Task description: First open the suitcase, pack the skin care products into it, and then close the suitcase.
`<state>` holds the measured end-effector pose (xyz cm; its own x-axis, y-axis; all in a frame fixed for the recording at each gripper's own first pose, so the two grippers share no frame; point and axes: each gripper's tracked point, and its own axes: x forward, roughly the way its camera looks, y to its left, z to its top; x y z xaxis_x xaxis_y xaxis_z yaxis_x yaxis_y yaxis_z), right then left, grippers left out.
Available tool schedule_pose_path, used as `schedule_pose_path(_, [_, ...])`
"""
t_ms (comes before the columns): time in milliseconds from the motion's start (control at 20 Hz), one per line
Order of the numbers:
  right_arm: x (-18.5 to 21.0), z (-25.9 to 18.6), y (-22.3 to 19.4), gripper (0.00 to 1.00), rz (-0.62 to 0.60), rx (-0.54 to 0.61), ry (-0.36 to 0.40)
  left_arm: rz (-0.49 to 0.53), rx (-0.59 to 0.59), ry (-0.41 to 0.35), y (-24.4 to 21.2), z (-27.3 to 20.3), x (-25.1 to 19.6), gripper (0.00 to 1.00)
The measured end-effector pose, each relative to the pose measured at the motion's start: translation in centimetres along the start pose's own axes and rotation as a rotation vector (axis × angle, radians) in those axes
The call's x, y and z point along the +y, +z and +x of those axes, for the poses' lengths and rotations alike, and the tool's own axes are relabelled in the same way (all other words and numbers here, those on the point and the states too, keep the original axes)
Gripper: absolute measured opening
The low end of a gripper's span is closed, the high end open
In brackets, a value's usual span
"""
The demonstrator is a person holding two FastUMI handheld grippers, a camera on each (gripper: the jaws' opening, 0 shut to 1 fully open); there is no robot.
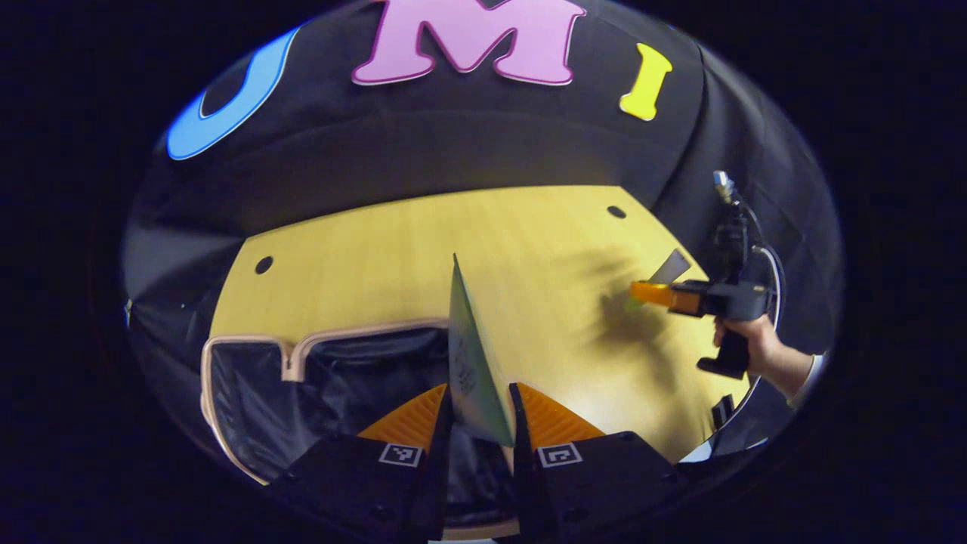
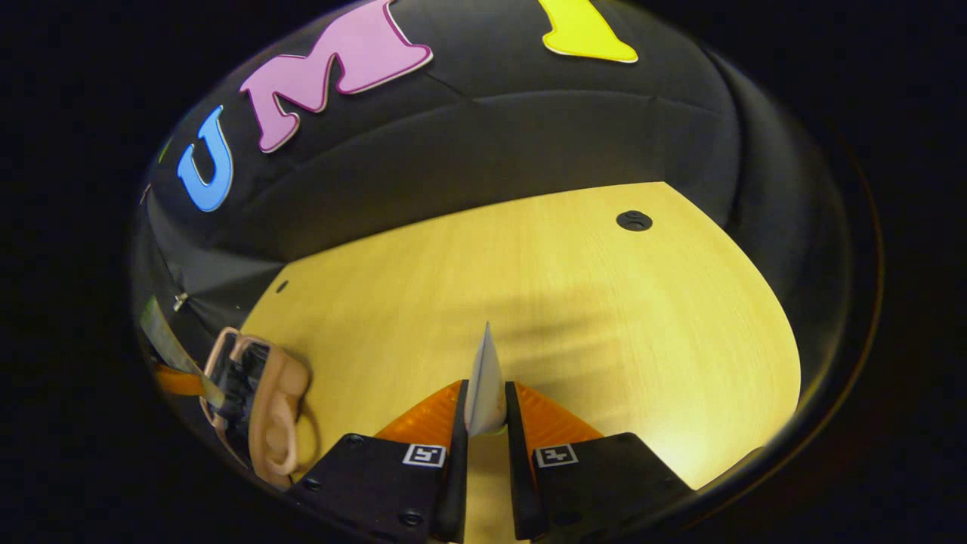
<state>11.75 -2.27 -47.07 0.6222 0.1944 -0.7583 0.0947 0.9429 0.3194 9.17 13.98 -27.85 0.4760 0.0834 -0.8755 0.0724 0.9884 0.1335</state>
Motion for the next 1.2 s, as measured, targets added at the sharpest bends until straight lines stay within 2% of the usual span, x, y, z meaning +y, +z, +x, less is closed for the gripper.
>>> schedule_pose_path(50, [1.5,-1.2,-0.2,0.28,-0.003,0.003,0.026,0.000,0.055,0.033,-1.7,0.3,2.1,0.41])
schedule_pose_path(150, [5.2,-2.9,-0.4,0.28,-0.032,-0.002,0.074,-0.020,0.215,0.087,-5.9,0.2,5.8,0.41])
schedule_pose_path(350, [13.1,-5.3,-1.9,0.28,-0.085,0.024,0.186,-0.143,0.438,0.060,-12.3,2.0,8.1,0.38])
schedule_pose_path(500, [19.1,-7.0,-4.2,0.28,-0.137,0.065,0.264,-0.275,0.515,0.052,-14.8,2.9,8.5,0.42])
schedule_pose_path(600, [22.5,-7.4,-6.4,0.28,-0.175,0.108,0.299,-0.311,0.493,0.014,-14.9,2.9,8.3,0.51])
schedule_pose_path(650, [24.1,-7.7,-7.4,0.28,-0.190,0.128,0.314,-0.301,0.466,-0.014,-14.8,2.9,8.2,0.51])
schedule_pose_path(700, [25.7,-7.7,-8.6,0.28,-0.197,0.149,0.331,-0.276,0.430,-0.027,-14.4,2.4,8.5,0.57])
schedule_pose_path(800, [28.8,-7.3,-10.8,0.28,-0.194,0.204,0.371,-0.242,0.317,-0.048,-12.9,1.0,9.2,0.65])
schedule_pose_path(900, [30.9,-6.2,-14.1,0.28,-0.186,0.306,0.380,-0.261,0.208,-0.061,-11.1,-1.2,10.4,0.70])
schedule_pose_path(950, [31.6,-5.6,-16.0,0.28,-0.186,0.367,0.368,-0.273,0.156,-0.051,-10.4,-2.1,11.6,0.71])
schedule_pose_path(1050, [32.6,-3.7,-19.3,0.28,-0.186,0.459,0.329,-0.282,0.067,0.018,-10.1,-3.6,15.6,0.71])
schedule_pose_path(1100, [32.7,-2.9,-20.3,0.21,-0.177,0.492,0.304,-0.286,0.037,0.058,-10.4,-4.7,18.2,0.72])
schedule_pose_path(1150, [32.6,-2.5,-21.4,0.28,-0.170,0.540,0.270,-0.301,0.024,0.092,-11.0,-5.6,20.5,0.73])
schedule_pose_path(1200, [32.7,-2.0,-22.5,0.28,-0.159,0.569,0.243,-0.343,0.023,0.111,-11.7,-6.8,22.3,0.75])
